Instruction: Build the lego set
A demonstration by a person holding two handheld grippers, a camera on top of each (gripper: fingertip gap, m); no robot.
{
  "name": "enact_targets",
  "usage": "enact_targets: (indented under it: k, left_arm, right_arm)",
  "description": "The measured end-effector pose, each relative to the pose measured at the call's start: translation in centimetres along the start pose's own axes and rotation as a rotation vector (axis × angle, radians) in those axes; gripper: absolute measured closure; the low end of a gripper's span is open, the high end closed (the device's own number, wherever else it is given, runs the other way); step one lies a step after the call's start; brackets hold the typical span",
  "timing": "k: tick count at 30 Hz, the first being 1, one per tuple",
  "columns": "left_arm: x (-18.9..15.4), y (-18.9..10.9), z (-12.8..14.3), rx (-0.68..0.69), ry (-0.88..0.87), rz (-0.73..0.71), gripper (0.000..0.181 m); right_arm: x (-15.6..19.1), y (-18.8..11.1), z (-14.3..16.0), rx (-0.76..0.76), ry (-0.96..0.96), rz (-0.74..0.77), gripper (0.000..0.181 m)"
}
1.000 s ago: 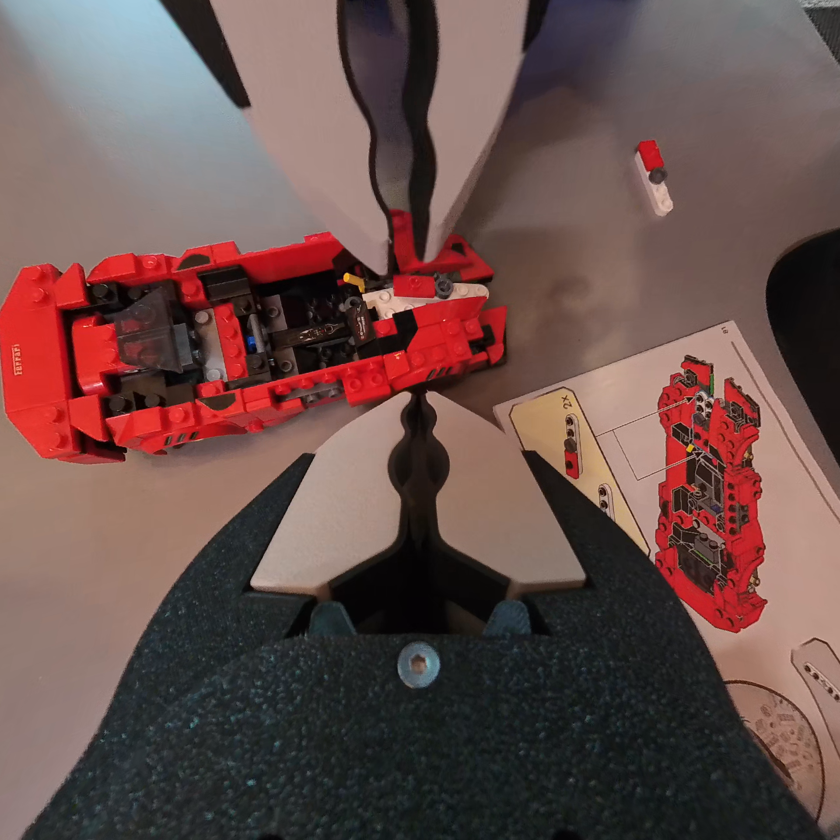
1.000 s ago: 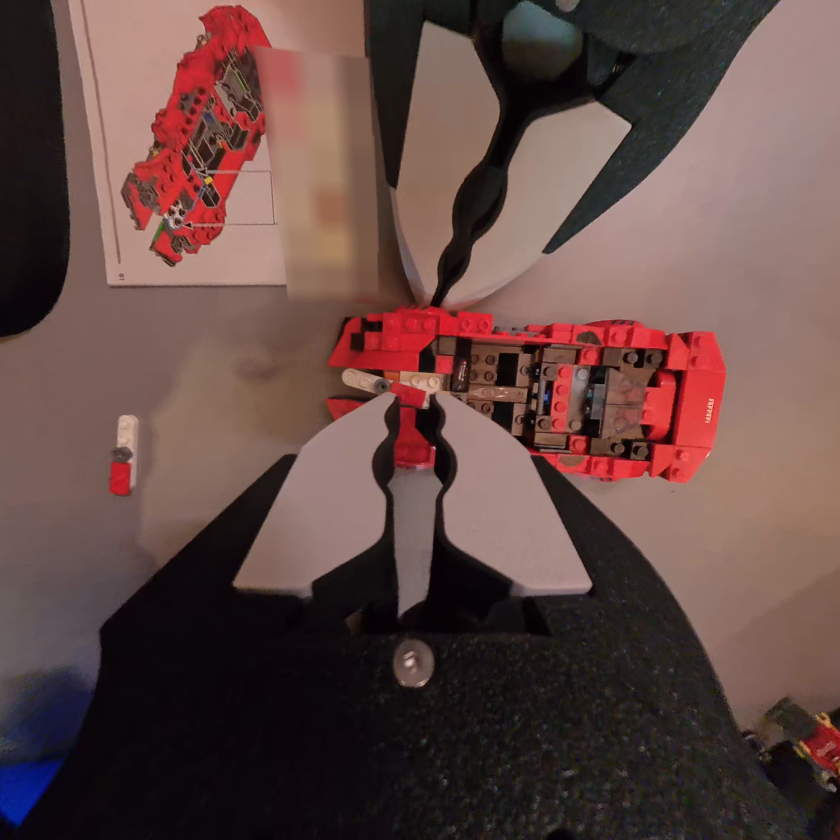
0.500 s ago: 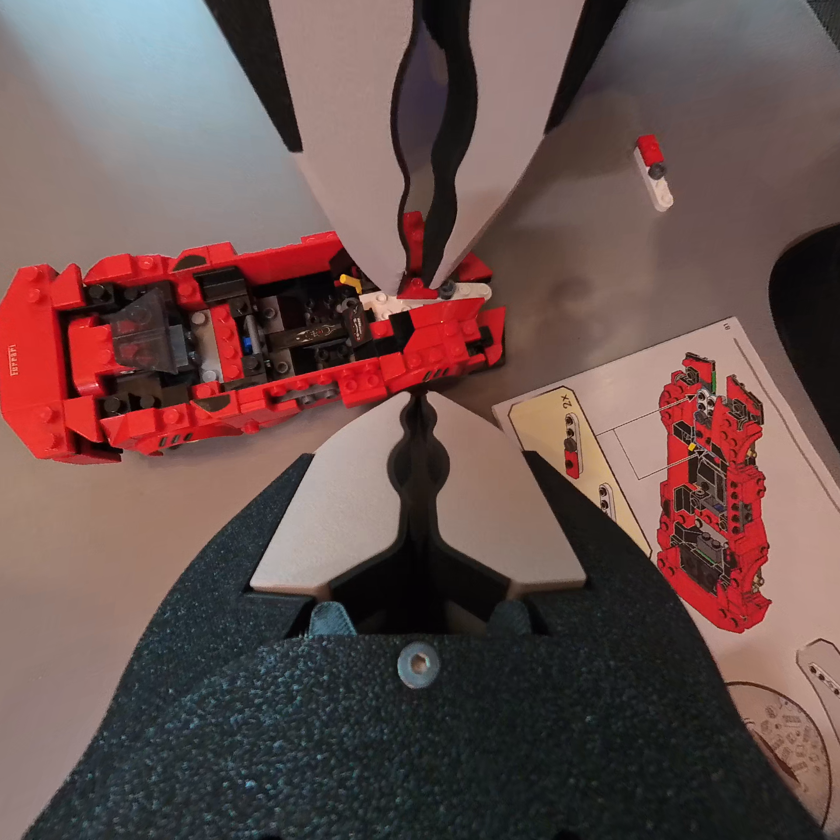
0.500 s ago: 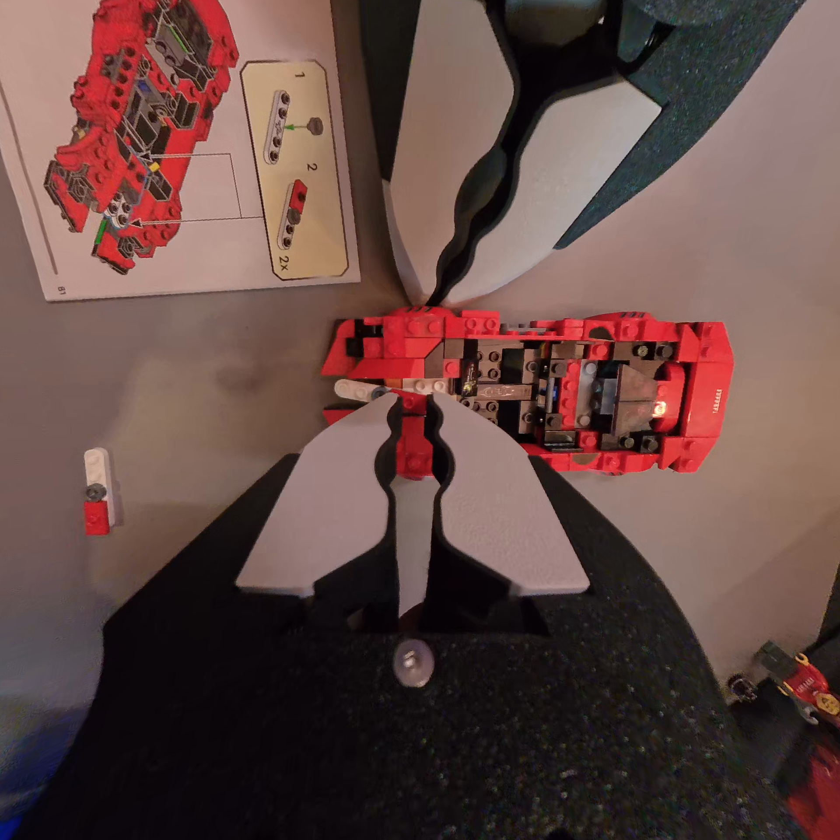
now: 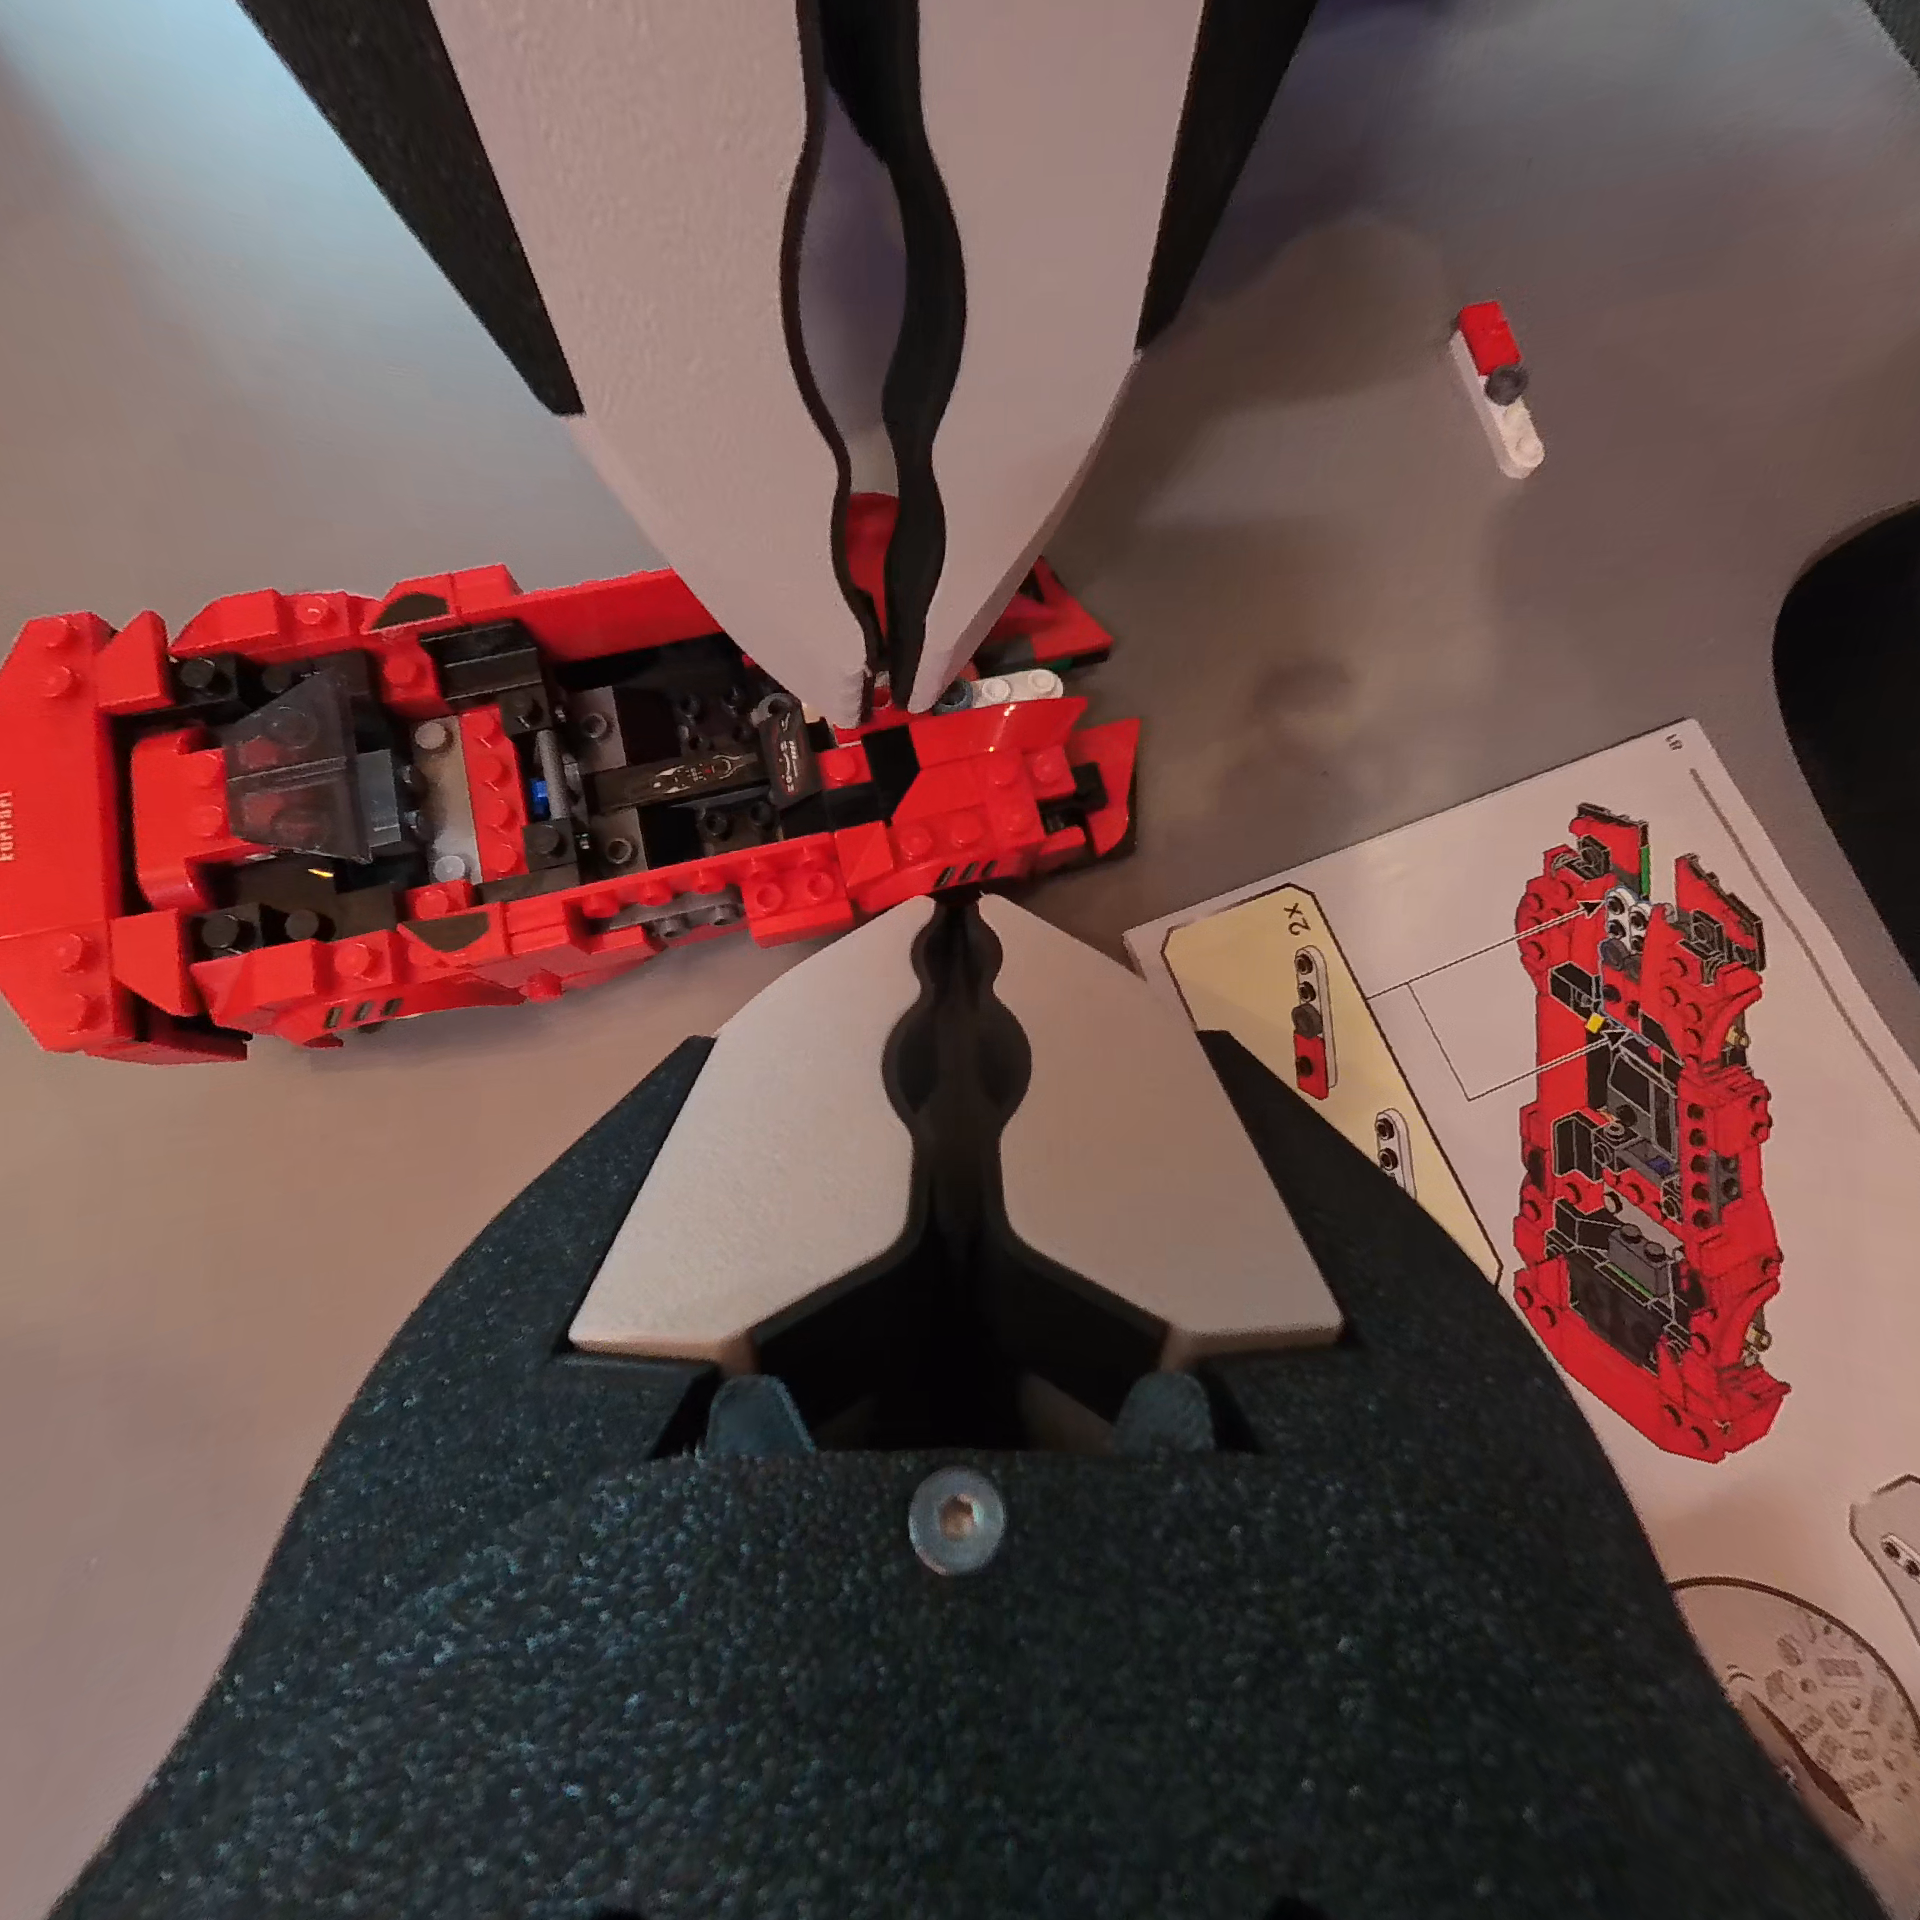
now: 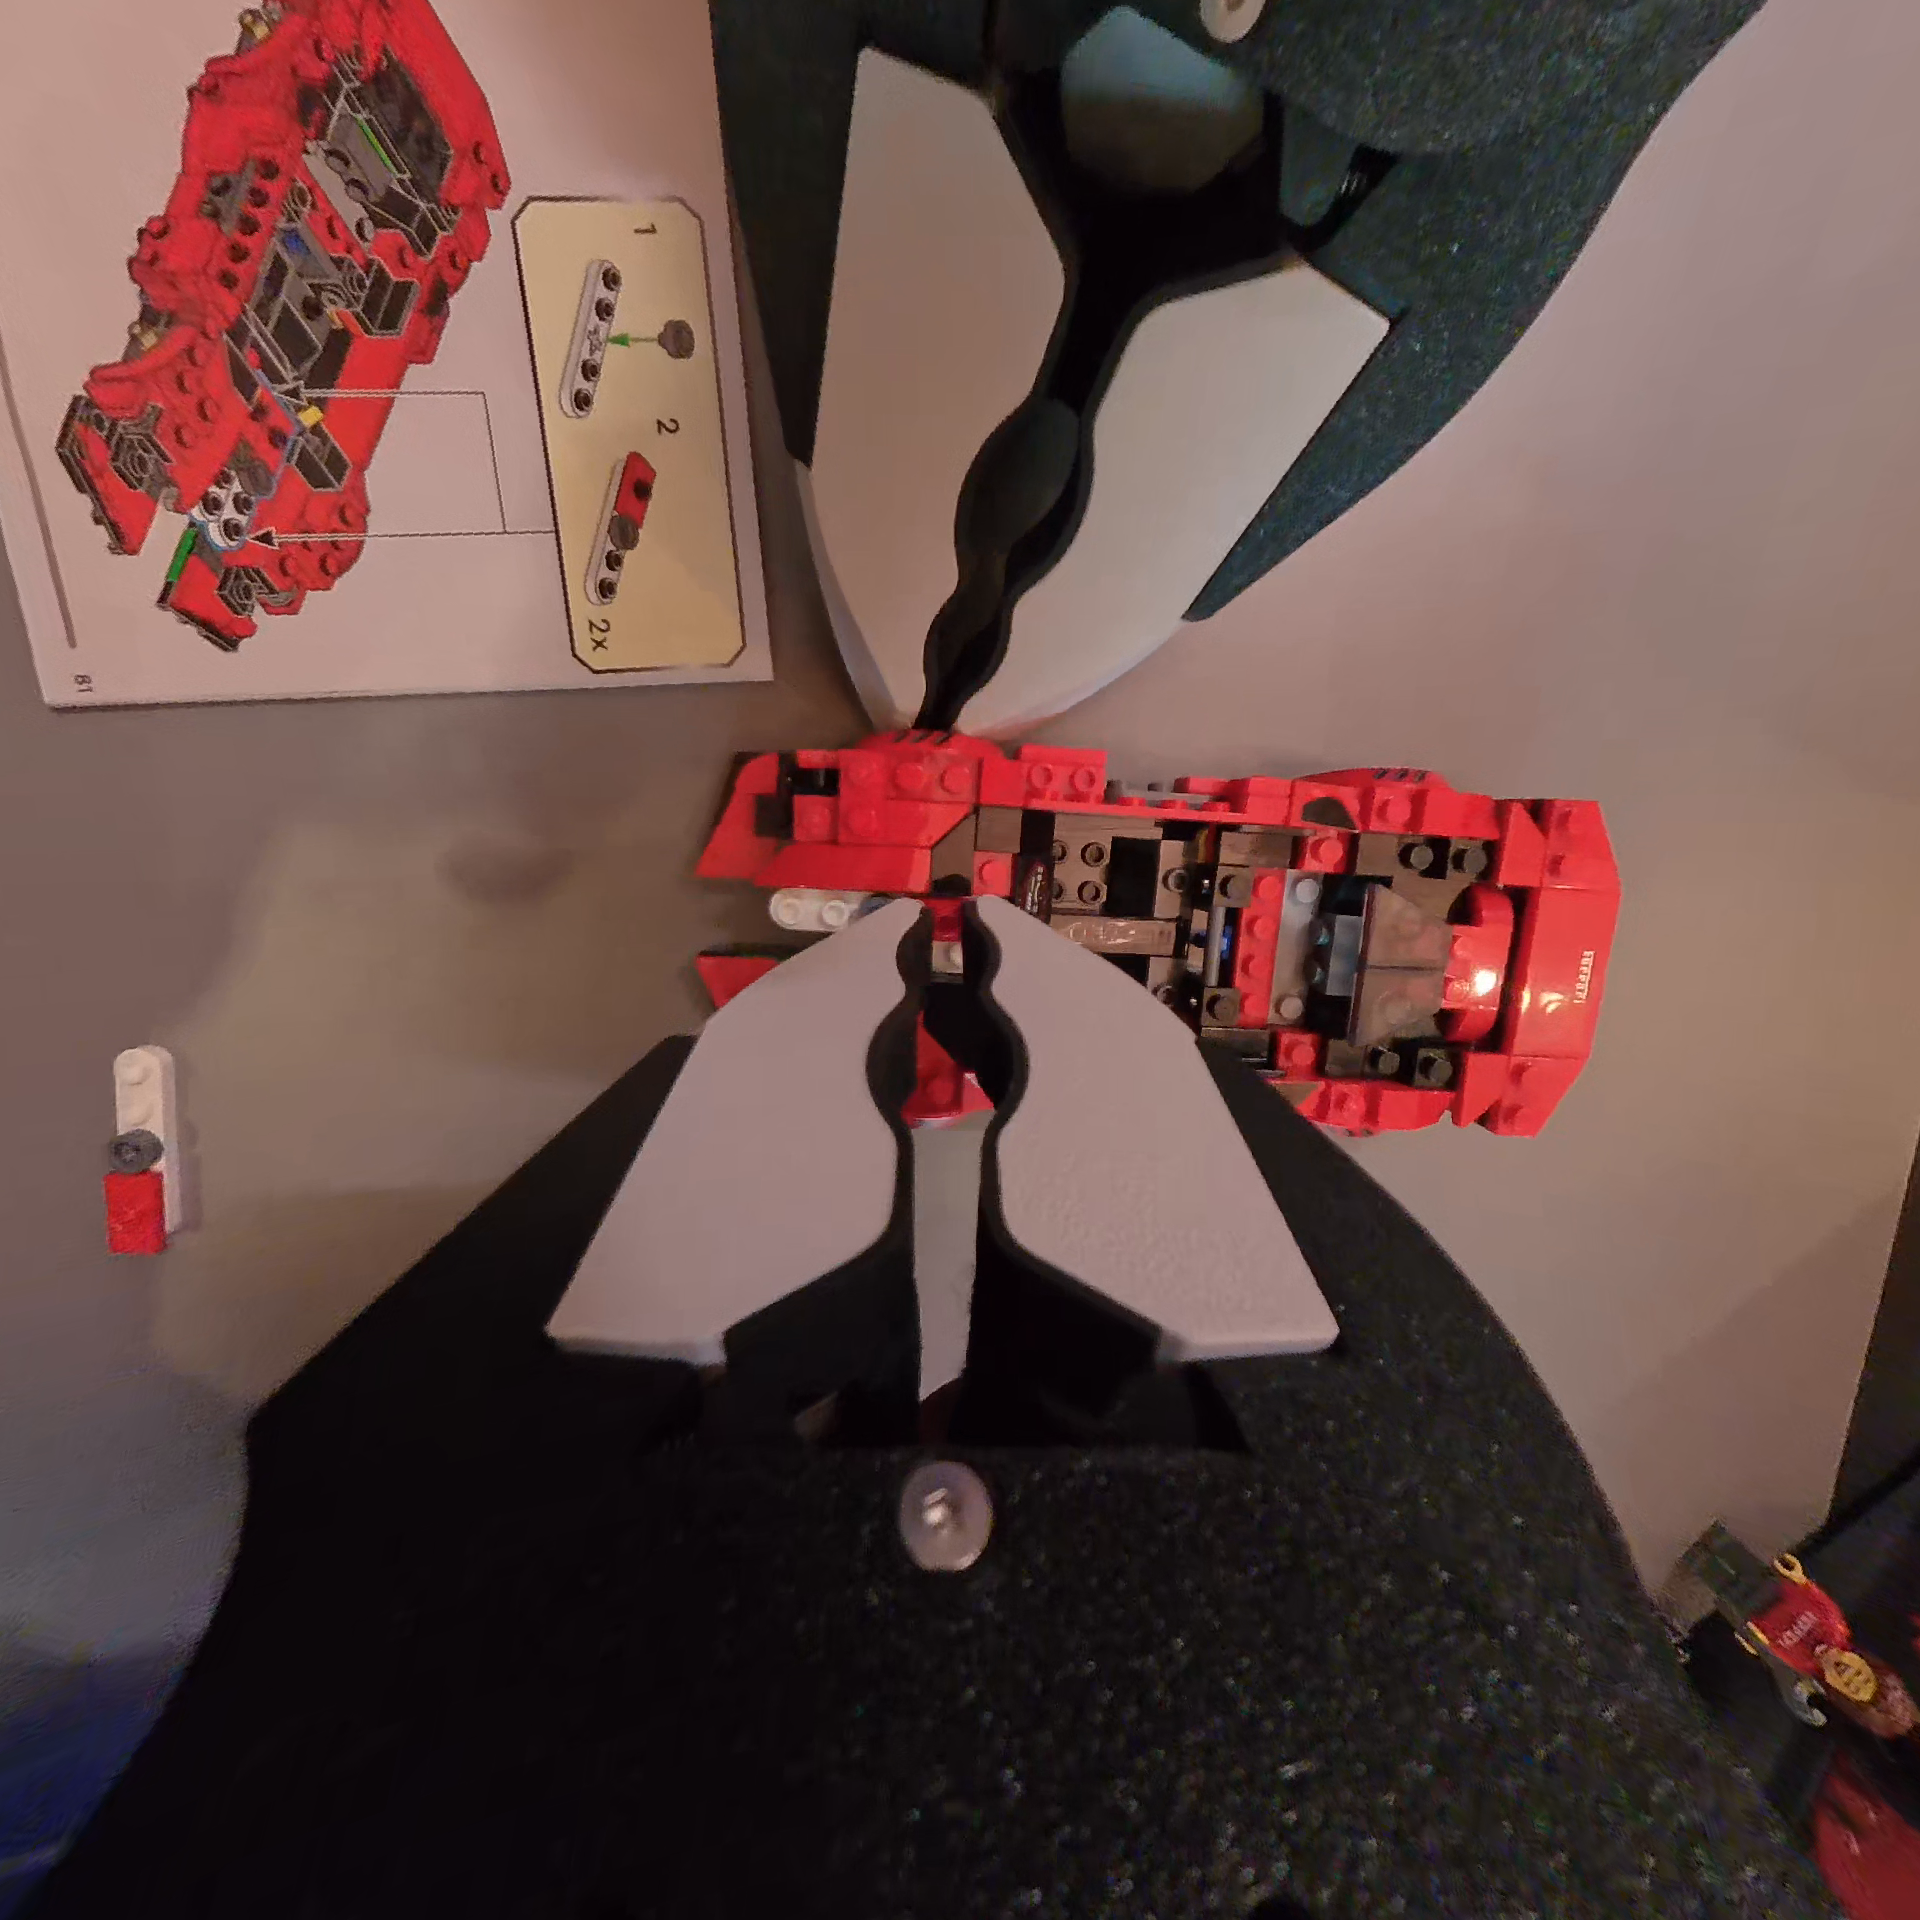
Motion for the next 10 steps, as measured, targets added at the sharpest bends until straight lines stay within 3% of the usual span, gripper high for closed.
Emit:
enact_targets:
  k: [10]
  left_arm:
    - [0.03, 0.01, 0.01, -0.002, 0.001, -0.001, 0.179]
  right_arm:
    - [-0.31, -0.39, 0.81, -0.007, 0.063, -0.018, 0.179]
Point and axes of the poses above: each gripper's, where its closed fingertips meet, y out along the fingers, z out of its underside, x = y × z across the jaws, the point moved 3 cm from there along -y, back along the fingers, and after that the axes turned 11 degrees about x, right-handed, at the moved point
